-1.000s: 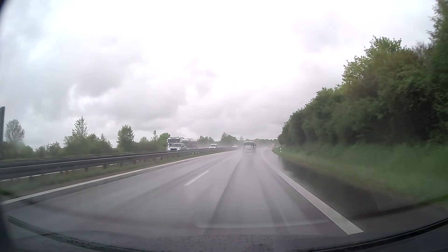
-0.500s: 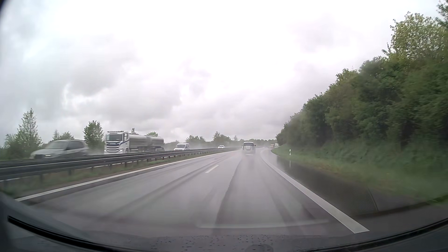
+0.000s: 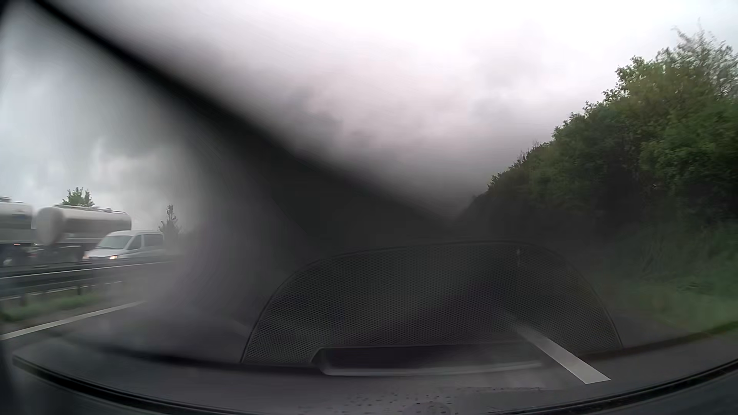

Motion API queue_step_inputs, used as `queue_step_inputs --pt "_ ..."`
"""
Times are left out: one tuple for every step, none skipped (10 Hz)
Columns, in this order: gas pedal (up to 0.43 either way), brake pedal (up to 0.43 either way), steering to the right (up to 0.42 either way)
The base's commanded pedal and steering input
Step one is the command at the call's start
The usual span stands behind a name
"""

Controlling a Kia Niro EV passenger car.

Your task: Follow the waypoints while adhering to traffic rules and regulations

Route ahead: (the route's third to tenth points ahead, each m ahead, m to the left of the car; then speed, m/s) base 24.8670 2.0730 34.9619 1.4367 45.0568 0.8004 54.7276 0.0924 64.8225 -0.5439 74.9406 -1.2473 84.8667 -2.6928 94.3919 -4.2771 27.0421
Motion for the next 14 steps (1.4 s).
queue_step_inputs --pt "0.311 0.0 0.011" --pt "0.311 0.0 0.011" --pt "0.311 0.0 0.011" --pt "0.311 0.0 0.011" --pt "0.311 0.0 0.011" --pt "0.311 0.0 0.011" --pt "0.311 0.0 0.011" --pt "0.311 0.0 0.011" --pt "0.311 0.0 0.01" --pt "0.311 0.0 0.01" --pt "0.311 0.0 0.01" --pt "0.311 0.0 0.01" --pt "0.311 0.0 0.009" --pt "0.311 0.0 0.009"
